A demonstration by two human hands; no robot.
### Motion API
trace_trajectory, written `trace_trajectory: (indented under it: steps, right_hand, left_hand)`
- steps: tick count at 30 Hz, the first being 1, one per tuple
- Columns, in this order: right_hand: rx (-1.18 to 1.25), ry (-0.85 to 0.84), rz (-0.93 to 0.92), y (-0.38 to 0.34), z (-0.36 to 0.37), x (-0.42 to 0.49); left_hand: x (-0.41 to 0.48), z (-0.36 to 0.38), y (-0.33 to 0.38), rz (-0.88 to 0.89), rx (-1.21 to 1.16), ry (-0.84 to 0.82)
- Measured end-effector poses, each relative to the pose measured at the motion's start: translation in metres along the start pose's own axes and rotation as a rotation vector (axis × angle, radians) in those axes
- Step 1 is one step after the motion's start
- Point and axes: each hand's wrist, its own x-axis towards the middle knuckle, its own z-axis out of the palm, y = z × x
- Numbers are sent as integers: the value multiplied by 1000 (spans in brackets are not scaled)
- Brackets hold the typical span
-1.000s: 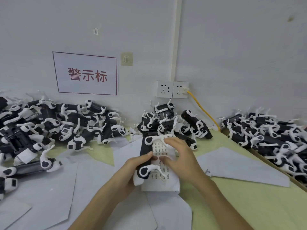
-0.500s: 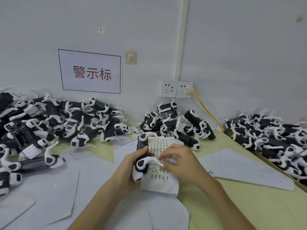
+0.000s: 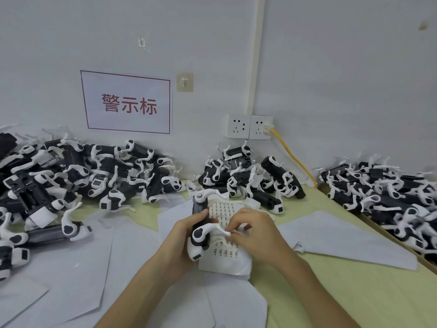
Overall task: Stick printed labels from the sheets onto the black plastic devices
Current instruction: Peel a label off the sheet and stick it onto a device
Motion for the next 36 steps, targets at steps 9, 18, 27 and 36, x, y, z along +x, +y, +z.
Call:
trace_trajectory:
  steps: [9, 18, 27, 36]
  right_hand:
    - [-18, -8, -27, -3, 0, 0]
    - [100, 29, -31, -8, 0, -3]
    - [226, 137, 48, -13, -3, -2]
    - [485, 118, 134, -16, -3, 1]
  left_hand:
    - [-3, 5, 2, -46, -44, 50]
    - [0, 0, 1, -23, -10, 29]
    - [2, 3, 0, 191, 308, 149]
    - [-5, 8, 5, 171, -135, -56]
